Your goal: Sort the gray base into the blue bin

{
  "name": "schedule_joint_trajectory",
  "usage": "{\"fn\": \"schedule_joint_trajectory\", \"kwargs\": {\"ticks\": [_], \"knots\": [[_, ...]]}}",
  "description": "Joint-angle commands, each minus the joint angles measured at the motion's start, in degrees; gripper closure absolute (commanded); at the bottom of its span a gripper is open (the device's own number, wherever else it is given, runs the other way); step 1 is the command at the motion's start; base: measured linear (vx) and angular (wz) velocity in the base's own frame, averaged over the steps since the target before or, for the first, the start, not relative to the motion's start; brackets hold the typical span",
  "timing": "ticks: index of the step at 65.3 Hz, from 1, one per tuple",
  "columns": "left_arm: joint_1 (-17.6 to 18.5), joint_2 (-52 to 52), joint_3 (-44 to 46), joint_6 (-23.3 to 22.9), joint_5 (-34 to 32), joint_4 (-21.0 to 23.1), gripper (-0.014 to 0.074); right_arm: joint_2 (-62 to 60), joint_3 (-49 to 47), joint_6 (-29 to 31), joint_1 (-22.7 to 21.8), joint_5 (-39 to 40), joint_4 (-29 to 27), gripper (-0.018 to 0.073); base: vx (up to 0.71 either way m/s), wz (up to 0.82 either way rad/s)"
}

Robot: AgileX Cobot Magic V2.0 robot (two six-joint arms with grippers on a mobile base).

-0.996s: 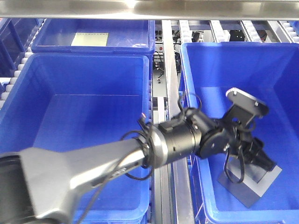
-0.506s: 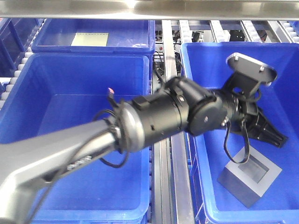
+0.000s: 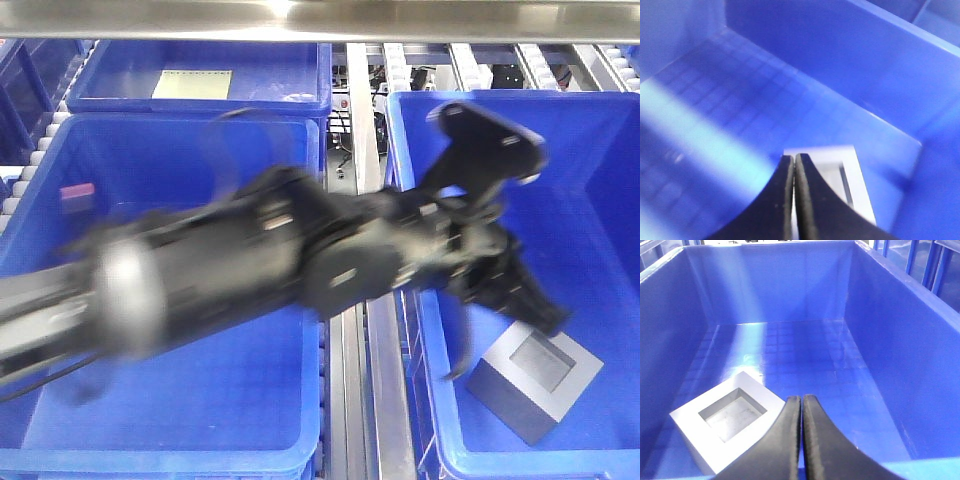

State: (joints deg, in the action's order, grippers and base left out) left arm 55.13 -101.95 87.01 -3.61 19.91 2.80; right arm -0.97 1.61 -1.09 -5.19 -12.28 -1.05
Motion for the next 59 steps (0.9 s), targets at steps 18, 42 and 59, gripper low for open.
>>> {"fn": "schedule_joint_trajectory", "kwargs": {"ticks": [18,42,59], "knots": [[0.04,23.71,-23.27,-0.07,-15.55,0.28,0.0604,-0.10,0.09,0.40,-0.02,3.85,0.33,0.0564,0.00,0.00],[0.04,45.30,-43.36,-0.07,-23.65,0.28,0.0604,-0.10,0.09,0.40,-0.02,3.85,0.33,0.0564,0.00,0.00],[0.04,59.69,-53.74,-0.07,-27.00,0.28,0.0604,-0.10,0.09,0.40,-0.02,3.85,0.33,0.0564,0.00,0.00]]}}
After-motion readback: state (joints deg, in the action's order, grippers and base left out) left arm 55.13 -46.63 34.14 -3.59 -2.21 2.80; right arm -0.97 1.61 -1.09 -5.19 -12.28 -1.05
